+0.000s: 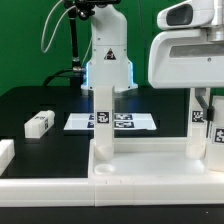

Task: Assemble desk

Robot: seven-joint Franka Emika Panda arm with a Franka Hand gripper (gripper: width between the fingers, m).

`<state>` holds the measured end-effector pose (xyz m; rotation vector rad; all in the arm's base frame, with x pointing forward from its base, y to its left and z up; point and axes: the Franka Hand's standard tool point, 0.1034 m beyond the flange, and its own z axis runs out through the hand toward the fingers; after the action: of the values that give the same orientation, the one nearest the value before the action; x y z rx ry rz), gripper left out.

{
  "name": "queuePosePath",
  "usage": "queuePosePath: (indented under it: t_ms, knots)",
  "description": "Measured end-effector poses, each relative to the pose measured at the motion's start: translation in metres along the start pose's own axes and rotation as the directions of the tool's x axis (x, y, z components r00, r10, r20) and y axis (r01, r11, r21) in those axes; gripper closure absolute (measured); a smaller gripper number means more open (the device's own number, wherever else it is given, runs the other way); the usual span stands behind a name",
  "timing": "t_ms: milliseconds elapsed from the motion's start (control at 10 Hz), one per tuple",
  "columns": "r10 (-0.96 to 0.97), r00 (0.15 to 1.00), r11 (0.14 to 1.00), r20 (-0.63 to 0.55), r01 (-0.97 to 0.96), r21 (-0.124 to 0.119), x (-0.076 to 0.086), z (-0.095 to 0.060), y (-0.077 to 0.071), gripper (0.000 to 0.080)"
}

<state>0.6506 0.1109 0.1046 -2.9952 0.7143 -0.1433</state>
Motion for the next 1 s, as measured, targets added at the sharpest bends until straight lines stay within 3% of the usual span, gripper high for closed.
queuePosePath:
  t_ms: [200, 500, 600, 700, 900, 1000]
  knots:
    - [0.282, 0.959, 0.959, 0.002, -0.282, -0.002, 0.0021, 0.0000, 0.0047, 0.0501]
    - [0.686, 0.726, 0.727, 0.045, -0.687, -0.006, 0.0000, 0.0012, 0.0089, 0.0502]
    - [0.777, 0.627, 0.628, 0.060, -0.778, -0.005, 0.0006, 0.0016, 0.0119, 0.0502]
    - [0.814, 0.579, 0.580, 0.058, -0.815, -0.008, -0.0013, 0.0013, 0.0105, 0.0502]
    - [0.803, 0.593, 0.595, 0.057, -0.804, -0.007, -0.0010, 0.0014, 0.0111, 0.0502]
    - [0.739, 0.672, 0.673, 0.052, -0.740, -0.006, -0.0014, 0.0020, 0.0102, 0.0425]
